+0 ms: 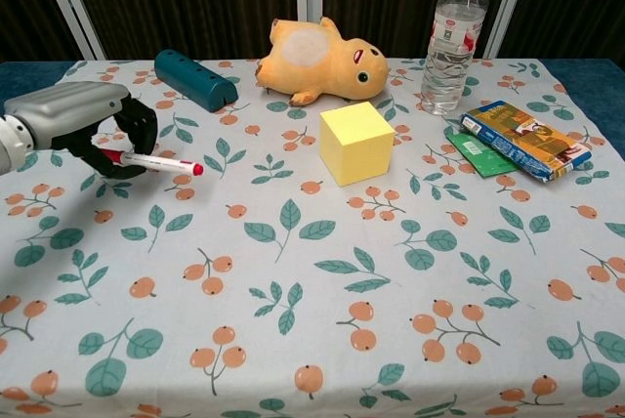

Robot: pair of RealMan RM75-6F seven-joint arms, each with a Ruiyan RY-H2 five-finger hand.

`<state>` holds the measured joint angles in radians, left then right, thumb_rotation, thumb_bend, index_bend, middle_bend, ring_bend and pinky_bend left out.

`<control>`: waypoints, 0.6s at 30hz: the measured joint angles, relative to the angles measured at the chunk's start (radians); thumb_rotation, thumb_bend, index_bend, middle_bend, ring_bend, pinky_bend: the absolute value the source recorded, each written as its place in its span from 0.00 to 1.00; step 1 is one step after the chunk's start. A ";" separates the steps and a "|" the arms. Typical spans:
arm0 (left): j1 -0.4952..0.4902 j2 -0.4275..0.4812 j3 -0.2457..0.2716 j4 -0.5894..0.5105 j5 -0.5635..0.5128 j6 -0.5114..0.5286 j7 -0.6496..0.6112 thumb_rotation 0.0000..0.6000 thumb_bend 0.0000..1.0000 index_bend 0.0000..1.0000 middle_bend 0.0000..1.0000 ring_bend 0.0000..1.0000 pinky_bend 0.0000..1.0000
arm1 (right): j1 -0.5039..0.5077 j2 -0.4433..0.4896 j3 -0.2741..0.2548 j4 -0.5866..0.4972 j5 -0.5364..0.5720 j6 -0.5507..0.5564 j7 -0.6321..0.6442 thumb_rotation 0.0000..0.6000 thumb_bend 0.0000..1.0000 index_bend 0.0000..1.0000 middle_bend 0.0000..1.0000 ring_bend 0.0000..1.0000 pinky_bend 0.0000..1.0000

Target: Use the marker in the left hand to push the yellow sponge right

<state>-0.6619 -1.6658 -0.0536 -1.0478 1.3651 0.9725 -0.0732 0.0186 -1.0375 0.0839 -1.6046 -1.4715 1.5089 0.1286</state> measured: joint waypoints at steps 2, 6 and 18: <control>-0.001 0.007 0.000 -0.019 -0.009 -0.018 0.013 1.00 0.46 0.43 0.45 0.33 0.34 | -0.001 0.000 0.000 0.001 0.001 0.002 0.004 1.00 0.14 0.13 0.25 0.17 0.28; 0.001 0.027 -0.005 -0.082 -0.031 -0.036 0.054 1.00 0.42 0.33 0.38 0.28 0.34 | -0.006 0.000 -0.001 0.004 0.005 0.005 0.009 1.00 0.14 0.13 0.25 0.17 0.28; 0.110 0.175 -0.063 -0.246 -0.111 0.141 0.126 1.00 0.35 0.30 0.35 0.27 0.29 | -0.014 0.005 0.003 0.050 0.018 0.008 0.058 1.00 0.15 0.13 0.24 0.15 0.28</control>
<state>-0.5516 -1.4912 -0.1163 -1.2941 1.2546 1.1138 0.0531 0.0043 -1.0329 0.0865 -1.5547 -1.4534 1.5166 0.1864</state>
